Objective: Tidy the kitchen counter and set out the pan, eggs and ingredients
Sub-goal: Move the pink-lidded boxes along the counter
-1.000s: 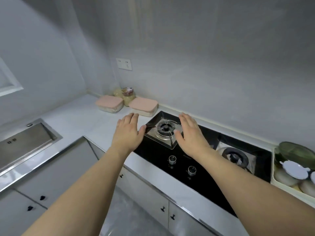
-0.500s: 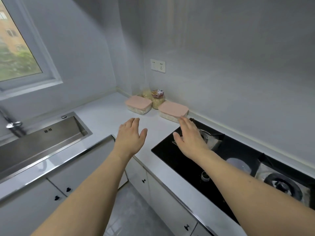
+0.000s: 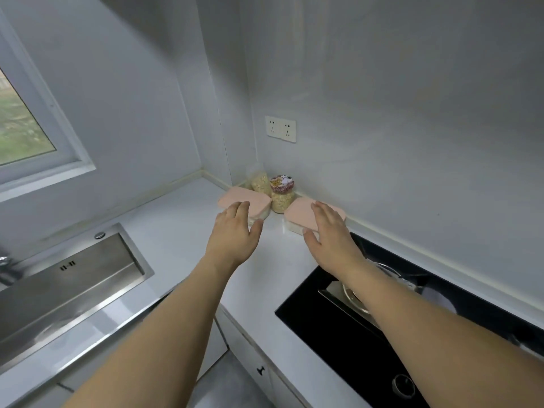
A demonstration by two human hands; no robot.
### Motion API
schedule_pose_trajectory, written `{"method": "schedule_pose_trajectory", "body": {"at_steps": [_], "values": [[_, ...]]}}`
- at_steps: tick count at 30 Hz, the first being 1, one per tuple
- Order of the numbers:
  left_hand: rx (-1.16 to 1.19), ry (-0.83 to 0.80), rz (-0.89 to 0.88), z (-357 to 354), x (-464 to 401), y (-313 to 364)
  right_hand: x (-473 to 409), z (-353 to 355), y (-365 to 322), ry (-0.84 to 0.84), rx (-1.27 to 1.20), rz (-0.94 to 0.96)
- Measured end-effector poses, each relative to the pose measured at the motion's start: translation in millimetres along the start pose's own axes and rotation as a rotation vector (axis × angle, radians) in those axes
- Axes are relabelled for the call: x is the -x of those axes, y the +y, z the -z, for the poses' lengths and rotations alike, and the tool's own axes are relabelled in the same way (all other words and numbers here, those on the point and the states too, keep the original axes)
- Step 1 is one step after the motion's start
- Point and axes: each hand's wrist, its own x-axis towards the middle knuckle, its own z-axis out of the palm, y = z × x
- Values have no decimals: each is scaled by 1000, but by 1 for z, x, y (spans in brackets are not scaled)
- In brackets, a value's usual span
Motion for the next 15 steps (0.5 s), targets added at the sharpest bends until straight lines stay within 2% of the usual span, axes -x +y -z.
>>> {"method": "schedule_pose_trajectory", "body": {"at_steps": [5,15], "values": [[54,-10,3,-16,-49,-14,-47,-17,15,33,-1,-28],[162,-93,-79,-61,-152,-58,-120,-68,42,92,46,-204]]}}
